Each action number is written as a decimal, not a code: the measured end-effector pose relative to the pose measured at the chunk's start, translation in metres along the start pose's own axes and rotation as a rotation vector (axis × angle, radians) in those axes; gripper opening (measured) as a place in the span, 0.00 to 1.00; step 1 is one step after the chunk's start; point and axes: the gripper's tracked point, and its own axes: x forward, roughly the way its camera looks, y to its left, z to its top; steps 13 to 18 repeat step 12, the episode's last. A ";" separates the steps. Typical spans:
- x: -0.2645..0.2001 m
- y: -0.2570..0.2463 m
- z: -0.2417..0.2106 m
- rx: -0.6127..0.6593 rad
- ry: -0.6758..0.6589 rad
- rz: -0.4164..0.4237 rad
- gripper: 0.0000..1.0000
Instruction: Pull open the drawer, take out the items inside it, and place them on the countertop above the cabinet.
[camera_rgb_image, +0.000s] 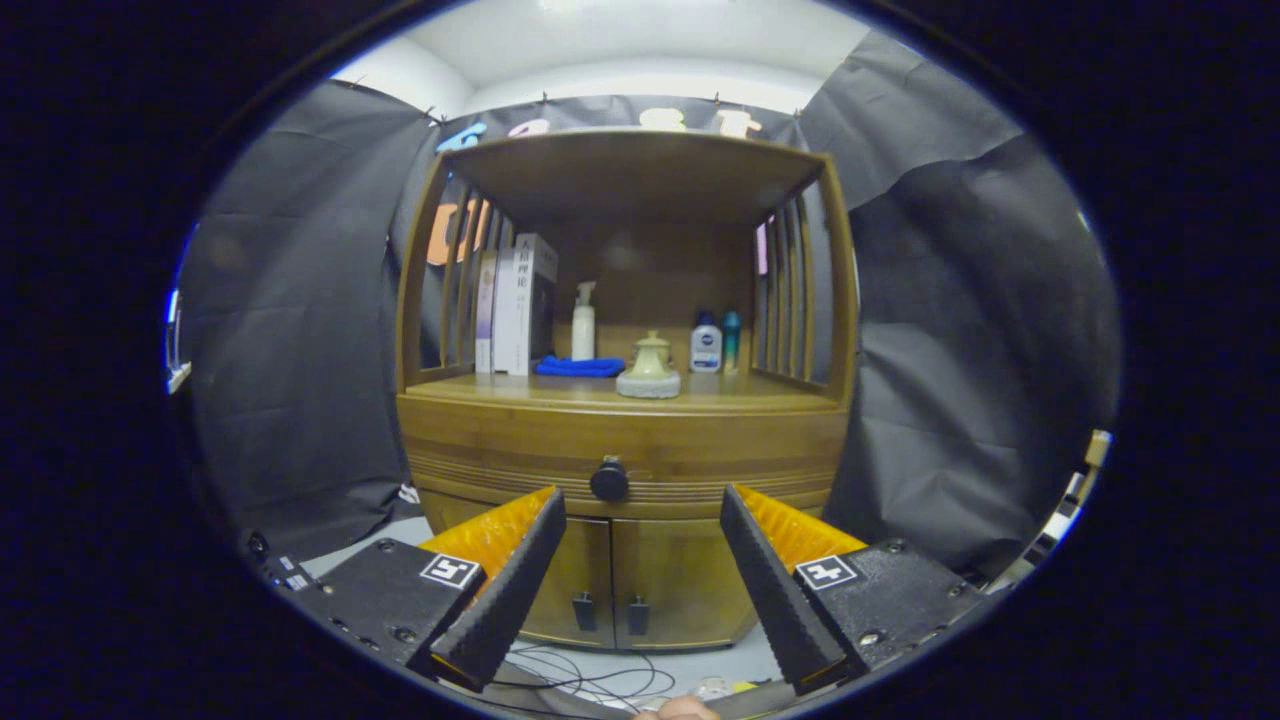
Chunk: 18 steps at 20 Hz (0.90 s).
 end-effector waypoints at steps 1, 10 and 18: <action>-0.014 -0.002 0.002 0.009 -0.009 0.007 1.00; -0.062 -0.022 0.018 -0.021 -0.094 -0.006 1.00; -0.061 -0.018 0.017 -0.005 -0.090 0.007 1.00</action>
